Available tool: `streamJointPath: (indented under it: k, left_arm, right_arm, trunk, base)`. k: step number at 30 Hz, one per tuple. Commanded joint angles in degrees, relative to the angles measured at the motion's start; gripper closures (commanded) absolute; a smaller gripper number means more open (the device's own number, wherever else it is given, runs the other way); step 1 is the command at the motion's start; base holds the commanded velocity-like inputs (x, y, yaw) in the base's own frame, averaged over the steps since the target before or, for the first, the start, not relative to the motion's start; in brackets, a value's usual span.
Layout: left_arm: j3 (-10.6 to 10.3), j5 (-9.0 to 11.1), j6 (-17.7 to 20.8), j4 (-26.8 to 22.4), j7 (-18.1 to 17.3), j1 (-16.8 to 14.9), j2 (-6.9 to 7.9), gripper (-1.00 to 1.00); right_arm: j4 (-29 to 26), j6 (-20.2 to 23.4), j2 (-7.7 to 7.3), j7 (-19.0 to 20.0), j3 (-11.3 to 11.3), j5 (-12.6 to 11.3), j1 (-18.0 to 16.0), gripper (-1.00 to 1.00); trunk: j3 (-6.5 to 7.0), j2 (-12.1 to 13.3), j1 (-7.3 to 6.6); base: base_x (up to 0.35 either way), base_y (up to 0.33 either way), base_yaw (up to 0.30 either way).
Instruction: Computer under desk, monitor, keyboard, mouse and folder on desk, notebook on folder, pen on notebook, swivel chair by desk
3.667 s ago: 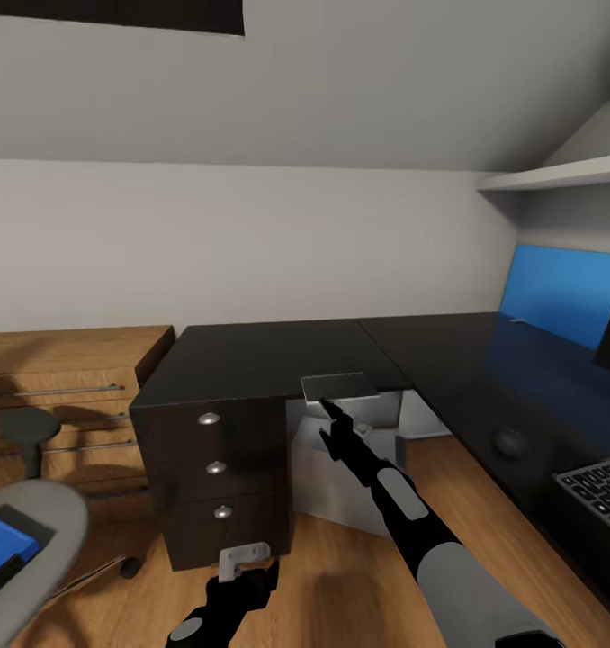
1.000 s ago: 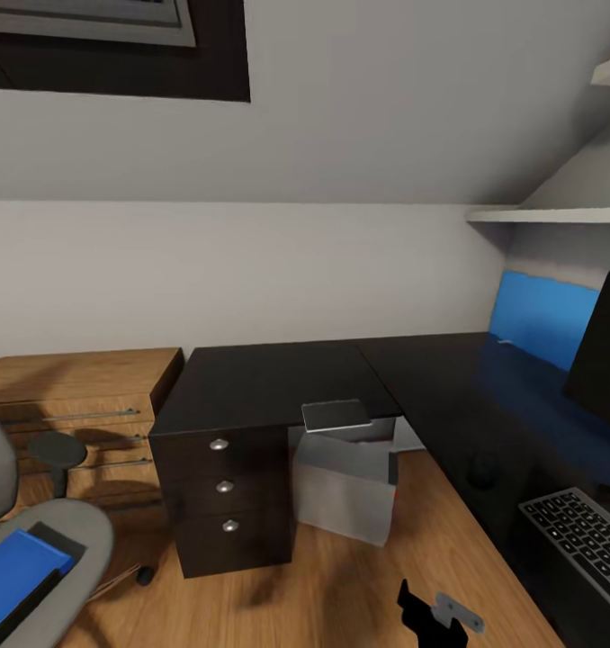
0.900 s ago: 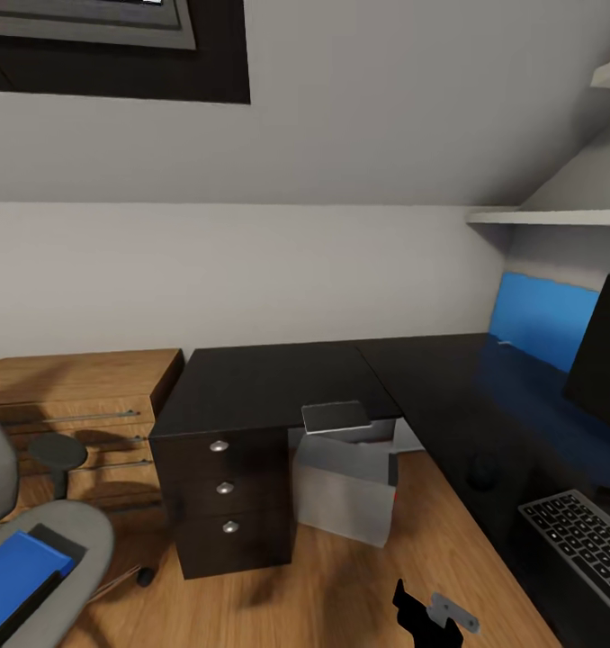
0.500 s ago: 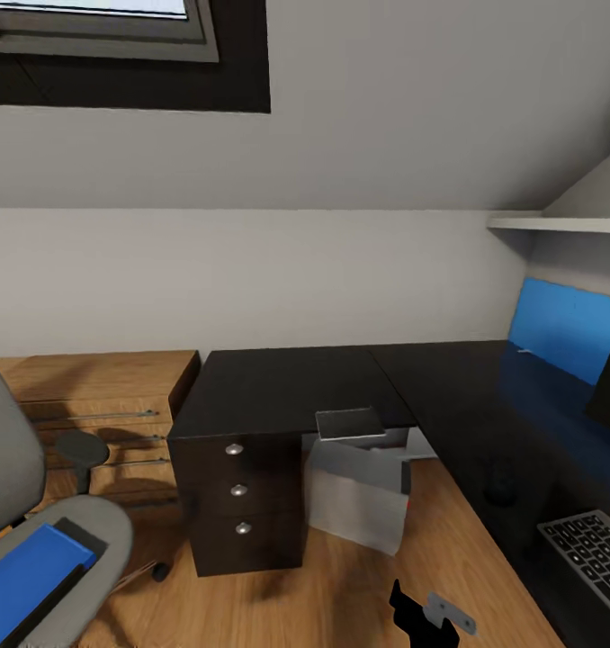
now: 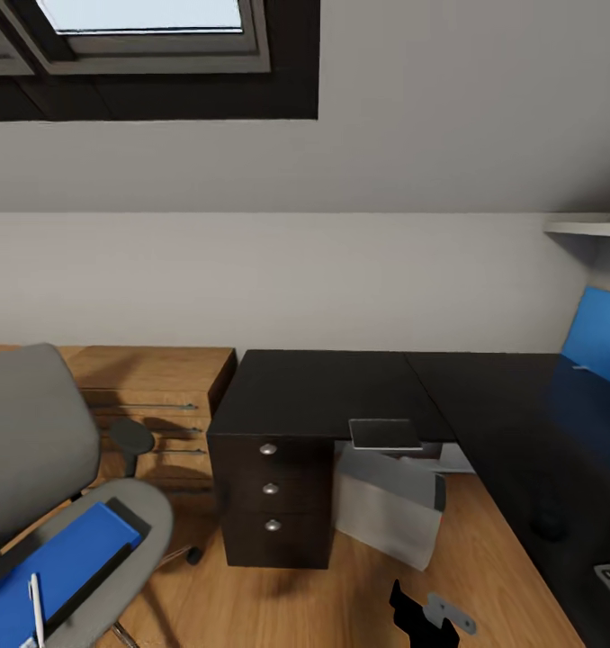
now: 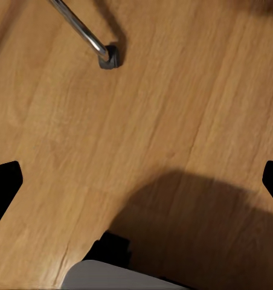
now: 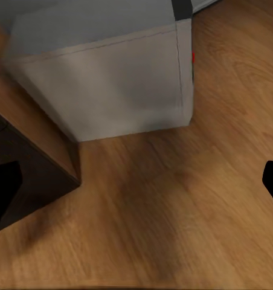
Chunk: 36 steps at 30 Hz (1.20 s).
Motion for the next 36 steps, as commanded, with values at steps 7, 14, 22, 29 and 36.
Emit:
streamJointPath:
  k: [7, 14, 22, 29, 36]
  left_arm:
    - [-0.47, 0.57, -0.34, 0.04, 0.4, -0.07, 0.04, -1.0]
    - [-0.55, 0.51, -0.34, 0.04, 0.39, -0.07, 0.04, -1.0]
    - [-0.56, 0.57, -0.41, 0.04, 0.4, -0.07, 0.04, -1.0]
    - [-0.56, 0.59, -0.42, 0.04, 0.4, -0.07, 0.04, -1.0]
    - [-0.56, 0.59, -0.39, 0.04, 0.4, -0.07, 0.04, -1.0]
  right_arm:
    - [0.12, -0.23, -0.03, -0.37, 0.49, -0.11, -0.06, -1.0]
    - [0.07, -0.3, 0.02, -0.38, 0.49, -0.12, -0.06, -1.0]
    - [0.12, -0.24, 0.08, -0.5, 0.49, -0.15, -0.06, -1.0]
    - [0.12, -0.24, 0.36, -0.54, 0.49, -0.15, -0.06, -1.0]
    - [0.12, -0.23, 0.45, -0.55, 0.49, -0.17, -0.06, -1.0]
  trunk:
    - [0.94, 2.79, -1.55]
    - [2.15, 5.6, -3.09]
    - [3.67, 8.8, -4.84]
    - [5.14, 11.61, -6.38]
    - [6.46, 14.42, -7.92]
  base:
    - [0.0, 0.0, 0.168]
    - [0.0, 0.0, 0.02]
    - [0.0, 0.0, 0.063]
    - [0.0, 0.0, 0.226]
    - [0.0, 0.0, 0.266]
